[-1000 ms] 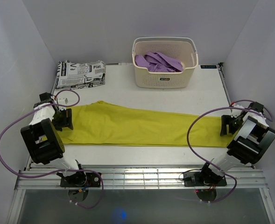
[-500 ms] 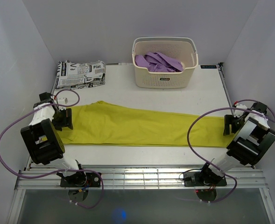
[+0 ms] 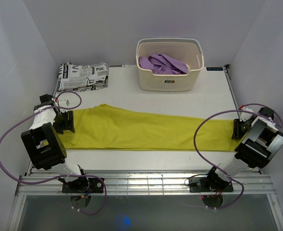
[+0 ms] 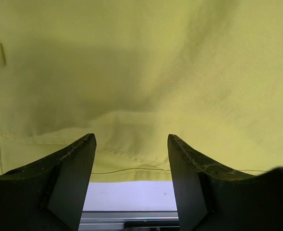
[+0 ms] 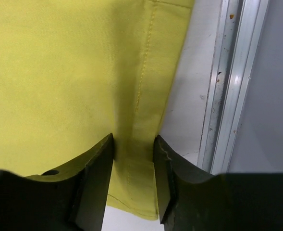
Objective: Fold and stack the trousers
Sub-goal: Fold the trousers
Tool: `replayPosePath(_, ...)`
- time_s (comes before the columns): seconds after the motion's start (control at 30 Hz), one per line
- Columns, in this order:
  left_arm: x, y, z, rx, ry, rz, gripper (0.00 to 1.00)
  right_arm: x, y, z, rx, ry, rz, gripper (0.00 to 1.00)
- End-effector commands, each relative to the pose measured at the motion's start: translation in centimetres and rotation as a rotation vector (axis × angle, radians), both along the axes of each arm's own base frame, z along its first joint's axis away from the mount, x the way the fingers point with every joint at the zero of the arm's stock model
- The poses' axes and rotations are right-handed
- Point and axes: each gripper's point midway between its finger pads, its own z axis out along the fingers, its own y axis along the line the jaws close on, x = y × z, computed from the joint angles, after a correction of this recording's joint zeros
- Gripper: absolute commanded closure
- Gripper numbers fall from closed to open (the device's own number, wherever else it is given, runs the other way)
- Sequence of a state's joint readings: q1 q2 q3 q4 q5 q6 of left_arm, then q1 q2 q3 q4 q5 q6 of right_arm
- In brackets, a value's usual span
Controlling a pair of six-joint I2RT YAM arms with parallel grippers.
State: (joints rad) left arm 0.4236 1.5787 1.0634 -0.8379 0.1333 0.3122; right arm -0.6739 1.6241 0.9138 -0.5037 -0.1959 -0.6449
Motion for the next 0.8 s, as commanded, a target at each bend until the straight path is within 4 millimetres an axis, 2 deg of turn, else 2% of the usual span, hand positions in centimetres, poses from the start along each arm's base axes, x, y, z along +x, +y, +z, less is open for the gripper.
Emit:
replayPosePath(0.0, 1.3, 0.1, 2.1, 0.0, -0.078, 0.005, 0.28, -3.1, 4.6, -3.0, 0.188, 0.1, 0.043, 0.58)
replayPosePath(0.03, 1.2, 0.1, 2.1, -0.002, -0.077, 0.009, 0.27, -3.2, 4.6, -2.8, 0.185, 0.097, 0.046, 0.67)
replayPosePath(0.07, 1.2, 0.1, 2.0, -0.003, -0.075, 0.012, 0.27, -2.6, 4.6, -2.1, 0.184, 0.071, 0.062, 0.81)
replayPosePath(0.13, 1.3, -0.1, 2.1, -0.012, -0.082, 0.01, 0.27, -2.5, 5.0, -0.9, 0.202, 0.06, 0.073, 0.92)
replayPosePath(0.17, 1.3, -0.2, 2.2, -0.017, -0.087, 0.011, 0.26, -1.8, 4.5, 0.1, 0.194, 0.037, 0.078, 0.92)
replayPosePath(0.23, 1.6, -0.5, 2.8, -0.028, -0.111, 0.008, 0.25, -1.6, 4.5, 1.8, 0.196, 0.019, 0.086, 0.92)
replayPosePath(0.27, 1.7, -0.6, 3.0, -0.035, -0.121, 0.004, 0.24, -0.8, 3.7, 3.2, 0.168, -0.011, 0.092, 0.92)
replayPosePath(0.37, 2.1, -1.4, 4.2, -0.063, -0.167, -0.012, 0.23, -0.5, 2.6, 6.1, 0.13, -0.055, 0.093, 0.92)
replayPosePath(0.4, 2.0, -1.7, 4.5, -0.077, -0.172, -0.021, 0.21, 0.2, 1.4, 7.8, 0.099, -0.088, 0.097, 0.92)
replayPosePath(0.47, 2.3, -2.6, 5.6, -0.116, -0.213, -0.05, 0.19, 0.0, 1.5, 9.4, 0.12, -0.095, 0.108, 0.92)
replayPosePath(0.5, 2.2, -3.0, 5.8, -0.13, -0.217, -0.059, 0.07, 0.1, 1.3, 10.2, 0.114, -0.105, 0.119, 0.92)
replayPosePath(0.53, 2.2, -3.3, 6.2, -0.142, -0.231, -0.072, 0.02, 0.6, 0.9, 11.4, 0.099, -0.129, 0.125, 0.92)
replayPosePath(0.57, 2.4, -3.8, 6.8, -0.16, -0.258, -0.089, 0.02, 0.6, 1.6, 12.3, 0.119, -0.151, 0.137, 0.92)
replayPosePath(0.67, 2.2, -4.8, 6.7, -0.204, -0.273, -0.125, 0.02, 1.6, 4.3, 14.7, 0.209, -0.221, 0.156, 0.92)
replayPosePath(0.77, 1.8, -5.3, 5.7, -0.232, -0.25, -0.127, 0.02, 2.1, 9.6, 16.7, 0.342, -0.262, 0.216, 0.92)
